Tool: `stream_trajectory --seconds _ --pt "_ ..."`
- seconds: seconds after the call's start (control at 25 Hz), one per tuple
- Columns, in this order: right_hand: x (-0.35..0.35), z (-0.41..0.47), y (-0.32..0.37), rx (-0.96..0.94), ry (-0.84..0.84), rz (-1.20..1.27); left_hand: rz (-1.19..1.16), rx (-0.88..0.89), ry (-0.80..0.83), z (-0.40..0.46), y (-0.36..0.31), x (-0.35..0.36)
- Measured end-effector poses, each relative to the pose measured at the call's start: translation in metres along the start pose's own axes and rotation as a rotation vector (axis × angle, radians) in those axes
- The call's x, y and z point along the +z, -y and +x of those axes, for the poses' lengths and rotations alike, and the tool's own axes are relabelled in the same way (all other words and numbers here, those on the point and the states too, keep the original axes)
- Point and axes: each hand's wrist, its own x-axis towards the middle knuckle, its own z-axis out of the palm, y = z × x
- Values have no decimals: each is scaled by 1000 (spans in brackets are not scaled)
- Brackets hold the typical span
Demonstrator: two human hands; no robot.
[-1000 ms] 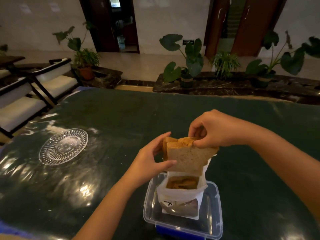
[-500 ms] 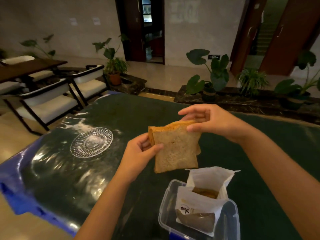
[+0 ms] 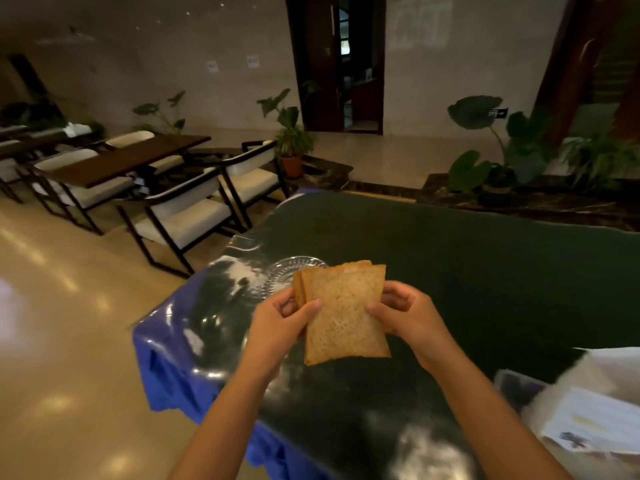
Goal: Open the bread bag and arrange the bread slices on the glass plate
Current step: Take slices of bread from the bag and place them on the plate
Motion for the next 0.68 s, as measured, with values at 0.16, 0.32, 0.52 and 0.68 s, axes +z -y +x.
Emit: stream_trajectory --seconds 0.16,0.32,0.52,0.68 --pt "65 26 -23 87 -89 58 -58 -146 -50 19 17 -67" --pt "87 61 -44 130 -107 99 -42 -248 -58 52 44 -94" --pt "94 121 -69 171 -147 98 80 -247 -35 110 69 -98" --pt "102 164 -83 198 -190 107 110 -263 33 156 81 -107"
